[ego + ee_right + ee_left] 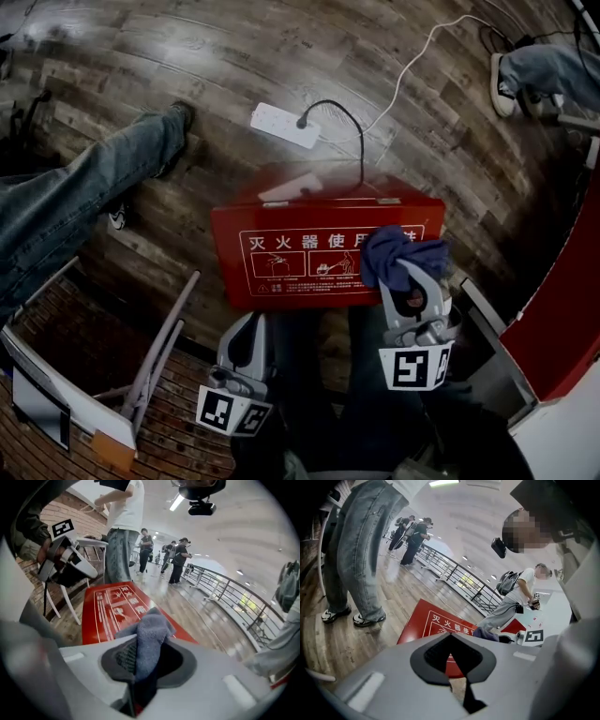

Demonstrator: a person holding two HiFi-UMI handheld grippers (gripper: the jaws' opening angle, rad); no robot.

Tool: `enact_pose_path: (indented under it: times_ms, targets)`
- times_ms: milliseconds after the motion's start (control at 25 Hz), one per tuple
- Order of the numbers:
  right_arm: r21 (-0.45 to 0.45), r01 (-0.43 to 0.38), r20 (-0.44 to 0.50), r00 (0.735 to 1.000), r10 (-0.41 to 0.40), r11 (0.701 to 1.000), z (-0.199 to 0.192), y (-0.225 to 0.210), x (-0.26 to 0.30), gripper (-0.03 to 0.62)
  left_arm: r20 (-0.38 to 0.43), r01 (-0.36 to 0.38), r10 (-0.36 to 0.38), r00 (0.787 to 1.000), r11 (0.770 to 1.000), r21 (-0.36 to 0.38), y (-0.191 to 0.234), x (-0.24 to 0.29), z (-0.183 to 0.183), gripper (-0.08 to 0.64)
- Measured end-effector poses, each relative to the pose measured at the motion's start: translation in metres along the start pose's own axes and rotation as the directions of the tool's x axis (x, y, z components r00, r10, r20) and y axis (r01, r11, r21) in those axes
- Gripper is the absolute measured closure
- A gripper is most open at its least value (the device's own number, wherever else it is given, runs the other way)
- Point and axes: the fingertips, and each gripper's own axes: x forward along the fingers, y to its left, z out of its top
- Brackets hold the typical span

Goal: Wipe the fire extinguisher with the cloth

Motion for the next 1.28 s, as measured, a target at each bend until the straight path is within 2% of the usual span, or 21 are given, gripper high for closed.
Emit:
enact_pose_path:
  times_ms: [80, 120, 160, 240, 280, 320, 400, 480, 560, 640, 720, 800, 880, 960, 1040, 1120, 1160, 1240, 1280]
  targets:
    - [-0.035, -0.107, 0.077, 0.991, 0.11, 0.994, 0.041, 0.037, 0.021, 0.518, 0.005, -0.006, 0.006, 1.0, 1.0, 0.004, 0.002, 0.0, 0.0, 0.555]
    - [-0.091, -0.174, 0.106, 0.977, 0.184, 0.98, 0.062, 0.061, 0.031, 0.517, 0.009, -0.007, 0.007, 1.0, 1.0, 0.008, 0.002, -0.001, 0.002, 0.555]
    - [-0.167, -0.242, 0.117, 0.958, 0.263, 0.956, 0.081, 0.089, 0.04, 0.517, 0.012, -0.008, 0.008, 1.0, 1.0, 0.012, 0.002, -0.002, 0.003, 0.555]
    - [-0.309, -0.349, 0.103, 0.913, 0.396, 0.885, 0.103, 0.139, 0.048, 0.517, 0.017, -0.013, 0.013, 1.0, 1.0, 0.019, 0.004, -0.005, 0.006, 0.555]
    - [-0.352, -0.379, 0.095, 0.895, 0.436, 0.856, 0.107, 0.156, 0.048, 0.517, 0.02, -0.015, 0.014, 1.0, 1.0, 0.019, 0.006, -0.006, 0.008, 0.555]
    - [-0.376, -0.392, 0.094, 0.885, 0.455, 0.84, 0.106, 0.164, 0.046, 0.517, 0.022, -0.014, 0.013, 1.0, 1.0, 0.017, 0.008, -0.006, 0.009, 0.555]
    - [-0.368, -0.384, 0.095, 0.891, 0.445, 0.847, 0.092, 0.159, 0.038, 0.517, 0.023, -0.007, 0.007, 1.0, 1.0, 0.004, 0.01, -0.008, 0.01, 0.555]
    - [-0.304, -0.345, 0.093, 0.917, 0.388, 0.888, 0.065, 0.129, 0.024, 0.517, 0.026, -0.004, 0.004, 1.0, 1.0, -0.006, 0.013, -0.01, 0.009, 0.555]
    - [-0.208, -0.262, 0.076, 0.956, 0.283, 0.942, 0.03, 0.08, 0.007, 0.517, 0.028, -0.001, 0.002, 1.0, 1.0, -0.012, 0.015, -0.013, 0.007, 0.555]
    - [-0.131, -0.168, 0.048, 0.983, 0.176, 0.977, 0.0, 0.033, -0.01, 0.517, 0.026, 0.005, -0.004, 1.0, 1.0, -0.017, 0.016, -0.015, 0.004, 0.555]
    - [-0.058, -0.115, 0.007, 0.993, 0.115, 0.992, -0.021, 0.011, -0.021, 0.517, 0.021, 0.008, -0.007, 1.0, 1.0, -0.019, 0.017, -0.017, 0.001, 0.555]
    - [-0.039, -0.097, -0.024, 0.995, 0.096, 0.995, -0.023, 0.015, -0.022, 0.517, 0.017, 0.007, -0.007, 1.0, 1.0, -0.018, 0.019, -0.019, 0.0, 0.555]
    - [-0.059, -0.132, -0.009, 0.991, 0.131, 0.99, -0.005, 0.037, -0.013, 0.517, 0.017, 0.006, -0.006, 1.0, 1.0, -0.017, 0.021, -0.021, 0.0, 0.555]
    - [-0.09, -0.214, 0.046, 0.975, 0.218, 0.973, 0.025, 0.076, 0.003, 0.517, 0.018, 0.004, -0.003, 1.0, 1.0, -0.014, 0.023, -0.022, 0.0, 0.555]
    - [-0.204, -0.292, 0.101, 0.943, 0.317, 0.934, 0.061, 0.124, 0.019, 0.517, 0.017, -0.003, 0.003, 1.0, 1.0, -0.012, 0.026, -0.025, 0.0, 0.555]
    - [-0.327, -0.339, 0.113, 0.912, 0.393, 0.882, 0.093, 0.163, 0.034, 0.517, 0.015, -0.011, 0.011, 1.0, 1.0, -0.009, 0.028, -0.028, 0.0, 0.555]
    - [-0.36, -0.358, 0.112, 0.9, 0.421, 0.861, 0.103, 0.175, 0.04, 0.517, 0.015, -0.014, 0.014, 1.0, 1.0, -0.006, 0.03, -0.03, 0.0, 0.555]
    - [-0.378, -0.384, 0.114, 0.884, 0.454, 0.842, 0.112, 0.184, 0.046, 0.517, 0.014, -0.018, 0.018, 1.0, 1.0, -0.001, 0.033, -0.033, 0.0, 0.555]
    - [-0.375, -0.379, 0.116, 0.886, 0.448, 0.846, 0.11, 0.18, 0.046, 0.517, 0.013, -0.02, 0.02, 1.0, 1.0, 0.0, 0.035, -0.034, 0.0, 0.555]
